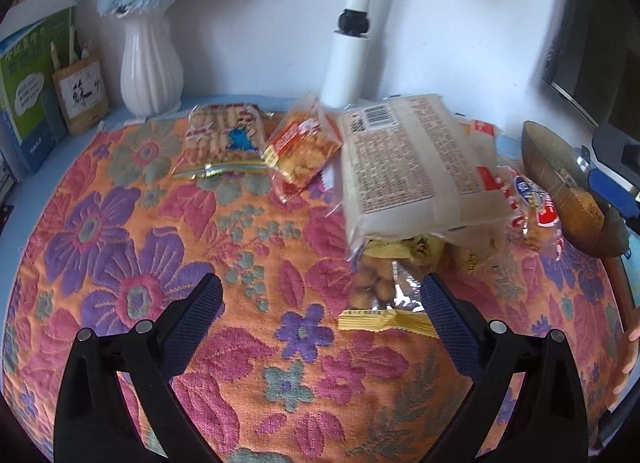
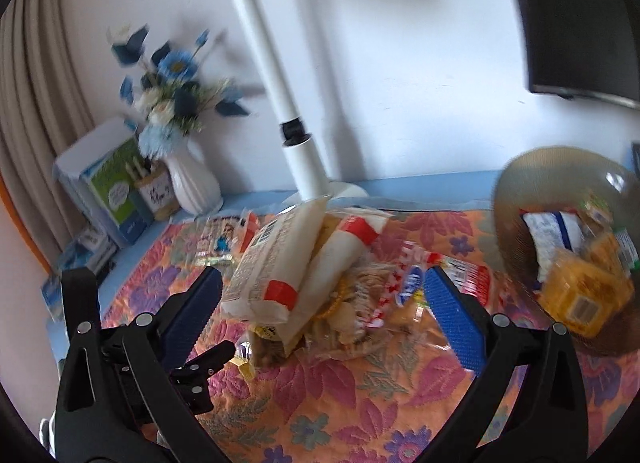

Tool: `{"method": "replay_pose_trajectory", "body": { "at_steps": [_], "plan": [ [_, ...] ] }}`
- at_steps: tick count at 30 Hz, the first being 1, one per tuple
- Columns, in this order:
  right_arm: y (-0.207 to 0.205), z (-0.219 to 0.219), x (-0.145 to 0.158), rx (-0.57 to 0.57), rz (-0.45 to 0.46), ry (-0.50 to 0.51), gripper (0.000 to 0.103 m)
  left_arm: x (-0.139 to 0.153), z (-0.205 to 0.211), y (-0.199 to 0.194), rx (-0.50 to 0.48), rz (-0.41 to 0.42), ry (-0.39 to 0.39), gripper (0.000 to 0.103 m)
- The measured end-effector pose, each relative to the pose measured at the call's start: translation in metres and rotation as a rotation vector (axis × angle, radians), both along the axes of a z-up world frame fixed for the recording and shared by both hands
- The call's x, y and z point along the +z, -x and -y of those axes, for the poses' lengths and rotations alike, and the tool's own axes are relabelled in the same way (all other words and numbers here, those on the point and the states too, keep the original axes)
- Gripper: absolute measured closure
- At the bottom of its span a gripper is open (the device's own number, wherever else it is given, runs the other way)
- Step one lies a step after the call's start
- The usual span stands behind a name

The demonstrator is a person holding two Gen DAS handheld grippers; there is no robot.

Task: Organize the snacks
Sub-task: 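Move both open tools back over the snack pile, then grasp the large white rice-cracker bag with the right tool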

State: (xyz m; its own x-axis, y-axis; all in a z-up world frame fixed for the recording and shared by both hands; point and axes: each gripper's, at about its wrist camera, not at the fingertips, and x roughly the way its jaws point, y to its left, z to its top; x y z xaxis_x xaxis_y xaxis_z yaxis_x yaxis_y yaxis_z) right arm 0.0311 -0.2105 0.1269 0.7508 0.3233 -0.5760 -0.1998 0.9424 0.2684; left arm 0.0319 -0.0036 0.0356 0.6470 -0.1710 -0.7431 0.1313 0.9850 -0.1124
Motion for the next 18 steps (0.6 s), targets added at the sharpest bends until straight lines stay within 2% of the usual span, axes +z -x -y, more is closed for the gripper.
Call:
{"method": "replay_pose_trajectory", "body": {
  "at_steps": [3, 7, 14, 18],
  "plan": [
    [-0.014, -0.036, -0.005, 0.097, -0.033, 0.131, 0.003, -0.009, -0.008, -0.001, 0.01, -0.018, 0.037, 0.005],
    [-0.032, -0.072, -0.017, 0.142, -0.071, 0.25, 0.003, -0.018, -0.016, -0.003, 0.024, -0.044, 0.045, 0.005],
    [-0.059, -0.096, -0.026, 0.065, -0.134, 0.298, 0.003, -0.021, -0.025, -0.006, 0.033, -0.041, 0.078, 0.005],
    [-0.065, -0.112, -0.032, 0.035, -0.139, 0.399, 0.003, -0.022, -0.025, -0.006, 0.03, -0.039, 0.088, 0.005]
  ]
}}
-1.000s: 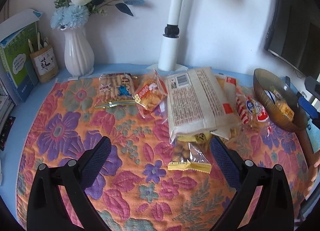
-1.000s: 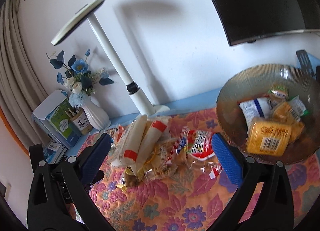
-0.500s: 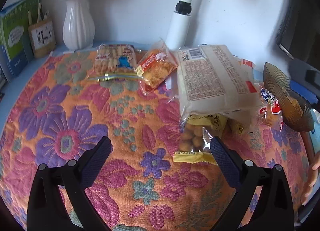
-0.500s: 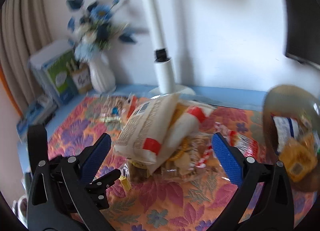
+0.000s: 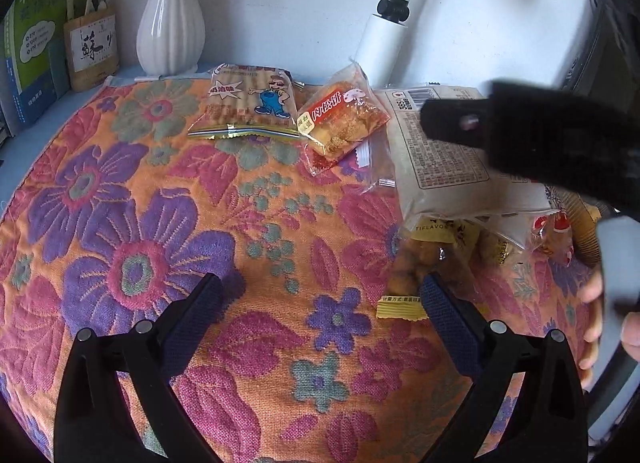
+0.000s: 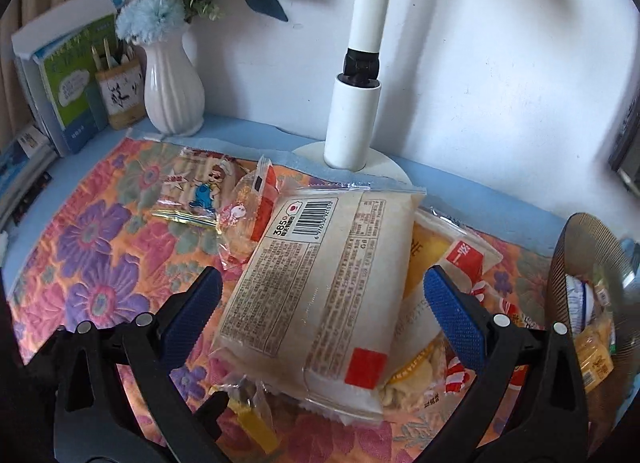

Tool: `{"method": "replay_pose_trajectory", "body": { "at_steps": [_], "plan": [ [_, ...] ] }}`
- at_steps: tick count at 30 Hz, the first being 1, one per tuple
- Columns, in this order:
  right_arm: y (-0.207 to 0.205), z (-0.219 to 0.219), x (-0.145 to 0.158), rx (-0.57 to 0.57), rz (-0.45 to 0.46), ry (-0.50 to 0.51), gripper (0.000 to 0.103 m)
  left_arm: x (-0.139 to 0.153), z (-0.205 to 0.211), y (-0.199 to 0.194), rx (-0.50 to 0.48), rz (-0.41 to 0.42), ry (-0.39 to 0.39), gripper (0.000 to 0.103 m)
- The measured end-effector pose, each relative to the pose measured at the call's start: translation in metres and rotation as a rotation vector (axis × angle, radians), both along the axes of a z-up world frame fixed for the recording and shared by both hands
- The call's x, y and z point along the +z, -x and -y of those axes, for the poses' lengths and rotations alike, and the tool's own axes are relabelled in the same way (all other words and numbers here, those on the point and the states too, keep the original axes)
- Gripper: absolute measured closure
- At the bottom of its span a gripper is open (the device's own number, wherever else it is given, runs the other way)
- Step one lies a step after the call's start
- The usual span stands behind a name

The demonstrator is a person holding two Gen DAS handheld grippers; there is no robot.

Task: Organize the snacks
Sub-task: 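Grasp the large white rice-cracker bag with the right tool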

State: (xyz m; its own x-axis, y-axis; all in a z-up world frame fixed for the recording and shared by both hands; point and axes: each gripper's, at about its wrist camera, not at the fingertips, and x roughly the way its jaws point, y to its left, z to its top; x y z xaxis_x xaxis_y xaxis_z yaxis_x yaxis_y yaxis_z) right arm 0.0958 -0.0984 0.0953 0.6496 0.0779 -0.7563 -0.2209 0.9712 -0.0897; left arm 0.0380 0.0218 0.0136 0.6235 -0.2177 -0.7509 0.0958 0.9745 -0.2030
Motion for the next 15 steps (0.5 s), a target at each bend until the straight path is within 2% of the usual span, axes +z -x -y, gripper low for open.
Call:
{"method": "replay_pose_trajectory", "body": {
  "at_steps": [6, 15],
  "plan": [
    [-0.007, -0.009, -0.016, -0.027, -0.013, 0.065, 0.003, 0.0, -0.002, 0.002, -0.002, 0.005, 0.013, 0.005],
    [-0.008, -0.012, -0.016, -0.052, 0.012, 0.1, 0.003, -0.002, -0.003, 0.003, 0.001, 0.005, 0.027, 0.005]
  ]
}}
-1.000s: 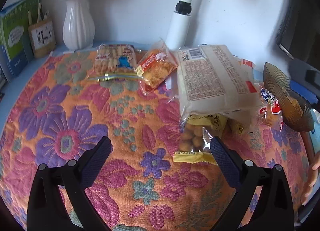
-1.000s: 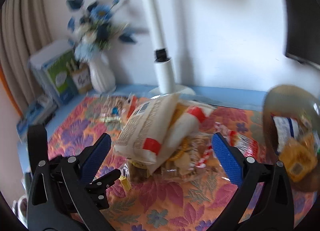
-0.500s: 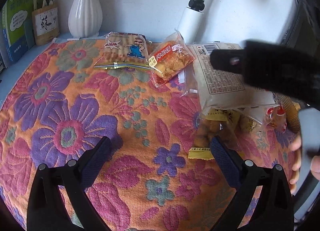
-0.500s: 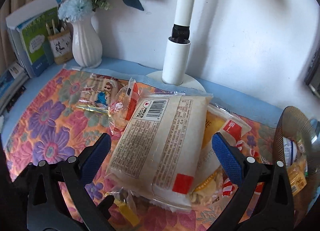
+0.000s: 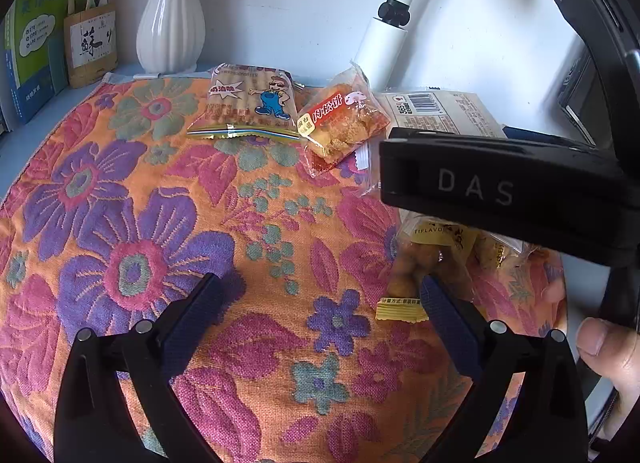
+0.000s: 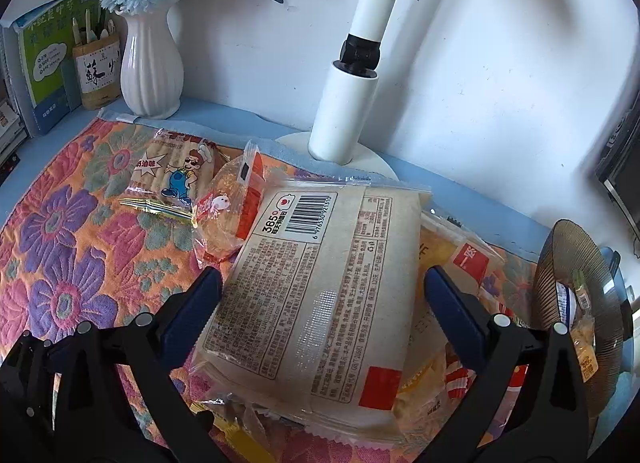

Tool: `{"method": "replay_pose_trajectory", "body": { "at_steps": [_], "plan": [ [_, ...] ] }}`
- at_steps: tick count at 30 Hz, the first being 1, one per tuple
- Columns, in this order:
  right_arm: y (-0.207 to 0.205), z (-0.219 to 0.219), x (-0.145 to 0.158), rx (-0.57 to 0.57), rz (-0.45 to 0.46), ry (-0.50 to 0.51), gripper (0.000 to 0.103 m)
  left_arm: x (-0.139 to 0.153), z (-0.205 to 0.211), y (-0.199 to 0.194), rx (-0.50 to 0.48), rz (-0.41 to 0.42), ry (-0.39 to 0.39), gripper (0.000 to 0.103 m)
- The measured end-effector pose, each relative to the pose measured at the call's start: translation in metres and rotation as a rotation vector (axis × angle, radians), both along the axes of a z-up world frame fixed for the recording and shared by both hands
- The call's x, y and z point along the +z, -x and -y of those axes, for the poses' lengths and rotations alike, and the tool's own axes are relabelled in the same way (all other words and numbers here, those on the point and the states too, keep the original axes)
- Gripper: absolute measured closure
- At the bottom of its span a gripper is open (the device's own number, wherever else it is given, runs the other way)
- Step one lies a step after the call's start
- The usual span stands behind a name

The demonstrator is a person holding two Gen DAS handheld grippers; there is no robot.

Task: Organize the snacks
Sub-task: 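Grasp the large white rice-cracker bag with the right tool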

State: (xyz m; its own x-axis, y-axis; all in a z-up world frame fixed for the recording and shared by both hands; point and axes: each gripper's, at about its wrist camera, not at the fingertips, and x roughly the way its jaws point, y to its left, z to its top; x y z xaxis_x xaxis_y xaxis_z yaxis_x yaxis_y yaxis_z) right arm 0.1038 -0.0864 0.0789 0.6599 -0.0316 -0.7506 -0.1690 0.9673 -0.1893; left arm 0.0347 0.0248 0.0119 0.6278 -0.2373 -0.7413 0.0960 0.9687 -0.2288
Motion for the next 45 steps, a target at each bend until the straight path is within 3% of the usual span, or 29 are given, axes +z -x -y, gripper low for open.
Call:
{"method": "replay_pose_trajectory", "body": {
  "at_steps": [24, 30, 37, 45],
  "plan": [
    [0.004, 0.01, -0.002, 0.001, 0.01, -0.032, 0.003, -0.003, -0.001, 0.002, 0.0, 0.0, -0.01, 0.005],
    [0.015, 0.043, 0.005, -0.007, 0.036, -0.142, 0.003, -0.002, 0.017, -0.007, -0.053, -0.002, -0.071, 0.005],
    [0.008, 0.071, 0.0, 0.006, -0.025, -0.297, 0.003, -0.002, 0.038, -0.01, -0.109, 0.0, -0.121, 0.005],
    [0.004, 0.04, 0.008, 0.051, -0.003, -0.167, 0.003, -0.003, 0.04, -0.014, -0.123, -0.012, -0.091, 0.005]
  ]
}}
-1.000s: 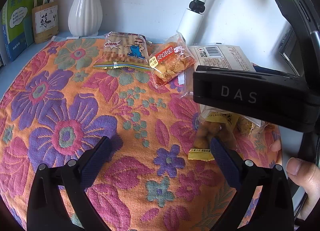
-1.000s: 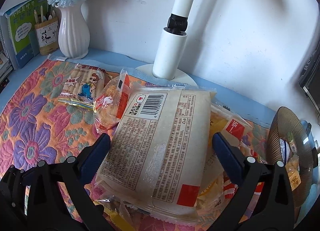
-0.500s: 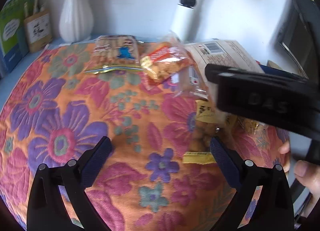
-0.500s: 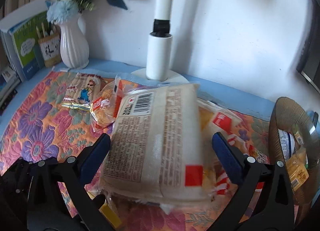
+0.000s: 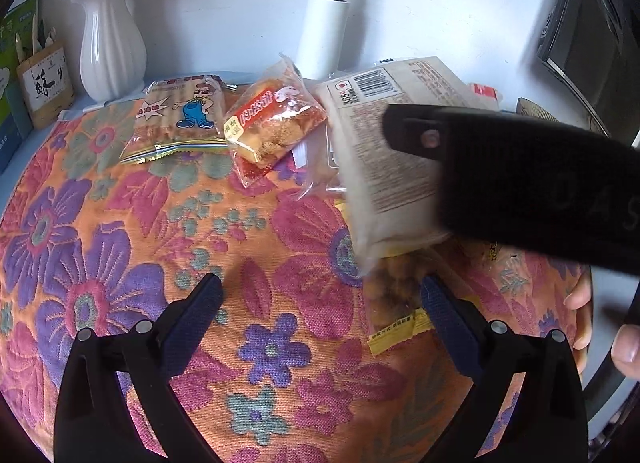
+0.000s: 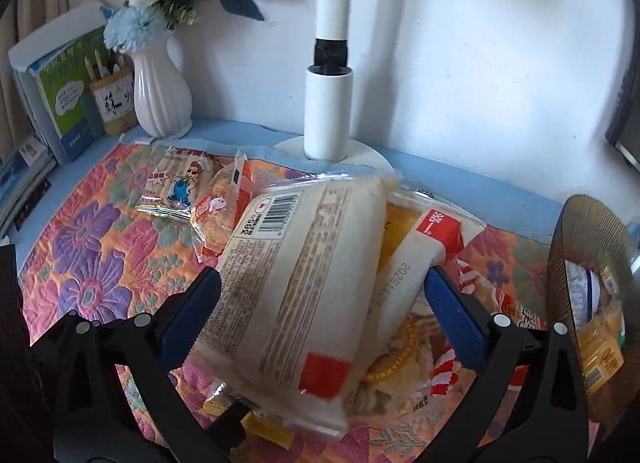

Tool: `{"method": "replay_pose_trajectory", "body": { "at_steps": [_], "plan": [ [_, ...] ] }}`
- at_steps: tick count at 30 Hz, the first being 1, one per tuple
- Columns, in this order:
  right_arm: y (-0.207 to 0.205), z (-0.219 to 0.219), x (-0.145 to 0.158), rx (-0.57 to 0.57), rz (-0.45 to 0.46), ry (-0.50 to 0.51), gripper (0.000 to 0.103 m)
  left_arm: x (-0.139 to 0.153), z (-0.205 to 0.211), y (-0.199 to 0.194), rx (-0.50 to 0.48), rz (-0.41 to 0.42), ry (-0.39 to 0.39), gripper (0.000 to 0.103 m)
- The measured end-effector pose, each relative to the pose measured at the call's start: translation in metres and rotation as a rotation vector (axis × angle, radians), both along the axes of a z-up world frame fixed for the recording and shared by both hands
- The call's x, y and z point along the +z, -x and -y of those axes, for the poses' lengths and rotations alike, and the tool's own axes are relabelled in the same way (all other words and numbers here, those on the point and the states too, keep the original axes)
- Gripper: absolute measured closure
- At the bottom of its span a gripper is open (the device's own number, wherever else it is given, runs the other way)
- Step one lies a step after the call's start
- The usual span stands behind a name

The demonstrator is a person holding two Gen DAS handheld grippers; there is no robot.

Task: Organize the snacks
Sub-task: 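Grasp the large white rice-cracker bag with the right tool, then grasp the yellow peanut pack with the left tool while the right tool lifts the white bag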

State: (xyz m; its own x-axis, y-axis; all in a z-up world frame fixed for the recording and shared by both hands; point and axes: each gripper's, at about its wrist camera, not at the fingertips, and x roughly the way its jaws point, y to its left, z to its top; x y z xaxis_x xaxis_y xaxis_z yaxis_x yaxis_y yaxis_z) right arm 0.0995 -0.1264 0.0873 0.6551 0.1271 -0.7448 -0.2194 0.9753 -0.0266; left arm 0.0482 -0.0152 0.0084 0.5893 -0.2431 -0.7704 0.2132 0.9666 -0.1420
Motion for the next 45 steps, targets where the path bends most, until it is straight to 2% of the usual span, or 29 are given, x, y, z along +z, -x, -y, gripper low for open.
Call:
{"method": "replay_pose_trajectory", "body": {
  "at_steps": [5, 7, 8, 9, 10, 11, 12, 13, 15, 16, 18, 21, 24, 27, 29, 30, 31, 32, 33, 34, 36, 38, 40, 45],
  "plan": [
    [-0.015, -0.003, -0.01, 0.002, -0.052, 0.02, 0.003, 0.003, 0.004, -0.005, -0.029, -0.024, 0.068, 0.005],
    [-0.015, 0.0, -0.011, -0.001, -0.056, 0.003, 0.003, 0.001, 0.011, -0.008, -0.039, -0.027, 0.062, 0.009],
    [-0.013, 0.002, -0.01, -0.007, -0.041, -0.005, 0.006, 0.001, 0.014, -0.008, -0.054, -0.021, 0.068, 0.013],
    [-0.009, 0.004, -0.009, -0.011, -0.02, -0.004, 0.019, 0.002, 0.017, -0.006, -0.089, -0.011, 0.093, 0.035],
    [-0.005, 0.008, -0.006, -0.015, 0.019, -0.014, 0.037, 0.003, 0.021, -0.006, -0.129, -0.018, 0.133, 0.061],
    [-0.002, 0.014, -0.002, -0.021, 0.044, -0.039, 0.044, 0.004, 0.023, -0.005, -0.148, -0.029, 0.164, 0.062],
    [0.0, 0.022, 0.002, -0.028, 0.043, -0.084, 0.057, 0.004, 0.025, -0.003, -0.148, -0.02, 0.146, 0.062],
    [0.001, 0.03, 0.005, -0.029, 0.041, -0.133, 0.066, 0.005, 0.025, -0.001, -0.155, -0.011, 0.136, 0.063],
    [0.002, 0.049, 0.007, -0.013, 0.021, -0.256, 0.072, 0.006, 0.023, 0.002, -0.15, -0.017, 0.155, 0.064],
    [0.004, 0.059, 0.007, -0.015, 0.012, -0.311, 0.074, 0.006, 0.021, 0.004, -0.148, -0.019, 0.163, 0.079],
    [0.008, 0.073, 0.006, -0.024, 0.004, -0.354, 0.075, 0.011, 0.013, 0.011, -0.144, -0.004, 0.169, 0.082],
    [0.019, 0.09, 0.007, -0.038, -0.004, -0.416, 0.078, 0.022, 0.006, 0.024, -0.117, 0.022, 0.127, 0.084],
    [0.033, 0.112, 0.006, -0.059, -0.032, -0.478, 0.079, 0.025, -0.012, 0.03, -0.065, 0.0, 0.128, 0.084],
    [0.053, 0.128, 0.003, -0.066, -0.06, -0.523, 0.079, 0.024, -0.025, 0.041, -0.027, 0.02, 0.097, 0.082],
    [0.064, 0.134, 0.004, -0.074, -0.062, -0.533, 0.073, 0.022, -0.031, 0.043, -0.012, 0.016, 0.091, 0.079],
    [0.067, 0.135, 0.005, -0.083, -0.061, -0.521, 0.063, 0.021, -0.032, 0.041, -0.001, 0.009, 0.09, 0.075],
    [0.07, 0.134, 0.006, -0.098, -0.055, -0.495, 0.042, 0.018, -0.037, 0.04, 0.011, 0.006, 0.083, 0.065],
    [0.077, 0.135, 0.008, -0.123, -0.032, -0.465, 0.031, 0.017, -0.034, 0.037, 0.026, 0.007, 0.074, 0.059],
    [0.084, 0.137, 0.01, -0.141, -0.013, -0.445, 0.016, 0.017, -0.033, 0.035, 0.039, 0.014, 0.069, 0.045],
    [0.091, 0.139, 0.013, -0.156, 0.007, -0.418, 0.011, 0.017, -0.034, 0.036, 0.05, 0.026, 0.065, 0.031],
    [0.101, 0.134, 0.018, -0.143, 0.045, -0.391, 0.003, 0.015, -0.034, 0.034, 0.072, 0.037, 0.047, 0.027],
    [0.105, 0.122, 0.022, -0.108, 0.064, -0.351, 0.003, 0.012, -0.034, 0.027, 0.084, 0.026, 0.042, 0.024],
    [0.106, 0.097, 0.024, -0.038, 0.072, -0.254, 0.003, 0.009, -0.041, 0.02, 0.111, 0.007, 0.072, 0.019],
    [0.099, 0.049, 0.013, 0.111, 0.046, -0.098, 0.003, 0.003, -0.043, 0.005, 0.143, -0.027, 0.081, 0.008]
  ]
}}
